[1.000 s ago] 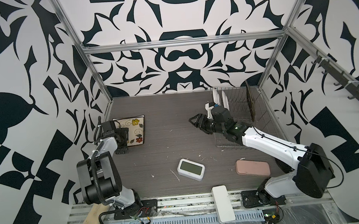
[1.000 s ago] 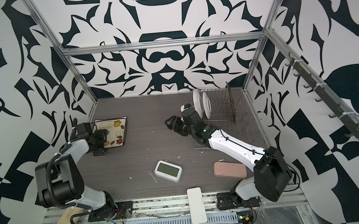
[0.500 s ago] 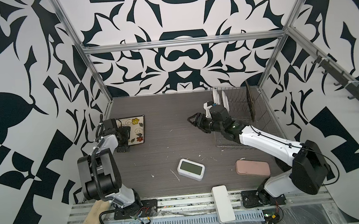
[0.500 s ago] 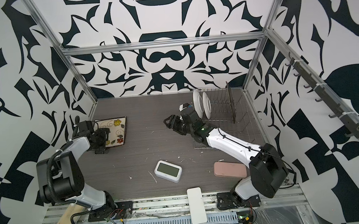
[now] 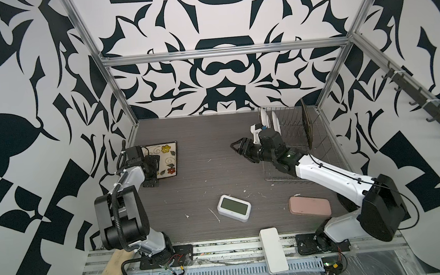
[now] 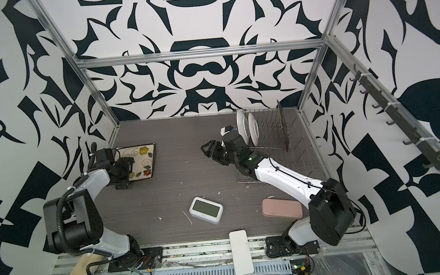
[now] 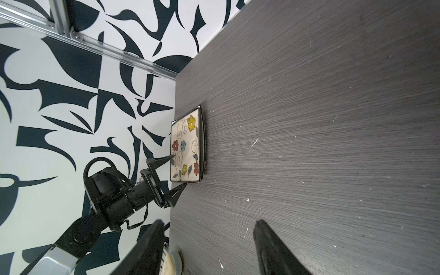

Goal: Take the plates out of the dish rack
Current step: 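Raise the left gripper off the plate while the right gripper reaches toward the rack plates, then lower the right gripper onto the dark wooden-rimmed plate's top edge in the rack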

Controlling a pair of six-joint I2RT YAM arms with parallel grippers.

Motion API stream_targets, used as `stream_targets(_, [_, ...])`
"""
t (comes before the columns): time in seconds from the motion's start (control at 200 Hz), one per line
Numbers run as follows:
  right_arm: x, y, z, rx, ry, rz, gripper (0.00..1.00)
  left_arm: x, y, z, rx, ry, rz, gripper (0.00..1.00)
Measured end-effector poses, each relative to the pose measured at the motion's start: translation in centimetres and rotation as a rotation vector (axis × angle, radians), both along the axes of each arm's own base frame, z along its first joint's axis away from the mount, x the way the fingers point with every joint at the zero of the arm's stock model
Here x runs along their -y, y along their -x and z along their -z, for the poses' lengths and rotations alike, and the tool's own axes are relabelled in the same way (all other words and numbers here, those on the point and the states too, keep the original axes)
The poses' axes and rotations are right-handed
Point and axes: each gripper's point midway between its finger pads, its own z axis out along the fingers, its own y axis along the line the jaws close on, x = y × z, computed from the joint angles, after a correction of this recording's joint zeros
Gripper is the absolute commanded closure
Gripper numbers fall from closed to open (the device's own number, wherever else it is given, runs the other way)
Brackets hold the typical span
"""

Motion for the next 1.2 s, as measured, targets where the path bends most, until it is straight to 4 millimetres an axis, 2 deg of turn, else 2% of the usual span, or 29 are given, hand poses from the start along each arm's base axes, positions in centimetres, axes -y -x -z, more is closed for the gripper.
stream_targets(0.185, [0.6,0.7,-1.3,0.024,-0.005,-0.004,0.37,0.2,1.5,-0.9,0.017,-0.009,-0.01,0.01])
stream_targets(0.36, [1.6,1.6,-1.1,0.023,0.052,-0.008,0.37,0.6,2.5,-2.2,0.051,-0.033,0.011,0.01])
stream_targets(0.455, [2.8,1.9,-0.8,0.031,0.146,-0.003,0.37,1.2,2.6,-3.5,0.1,-0.071,0.07,0.0])
stream_targets(0.625, [4.8,1.6,-2.3,0.094,0.318,0.006,0.36,4.2,2.2,-7.9,0.269,-0.191,0.265,0.01])
stream_targets(0.71, [5.8,1.5,-2.4,0.116,0.401,0.013,0.36,5.9,2.3,-9.7,0.368,-0.247,0.356,0.01])
stream_targets(0.945, [9.9,0.8,-1.7,0.124,0.706,0.06,0.35,10.3,3.4,-11.9,0.6,-0.384,0.59,0.0])
stream_targets(1.07, [12.7,-0.3,-1.7,0.124,0.897,0.11,0.35,12.4,4.2,-12.9,0.698,-0.474,0.688,0.01])
stream_targets(1.2, [16.3,-1.1,-1.6,0.099,1.061,0.154,0.35,14.1,4.2,-13.7,0.767,-0.542,0.768,0.01])
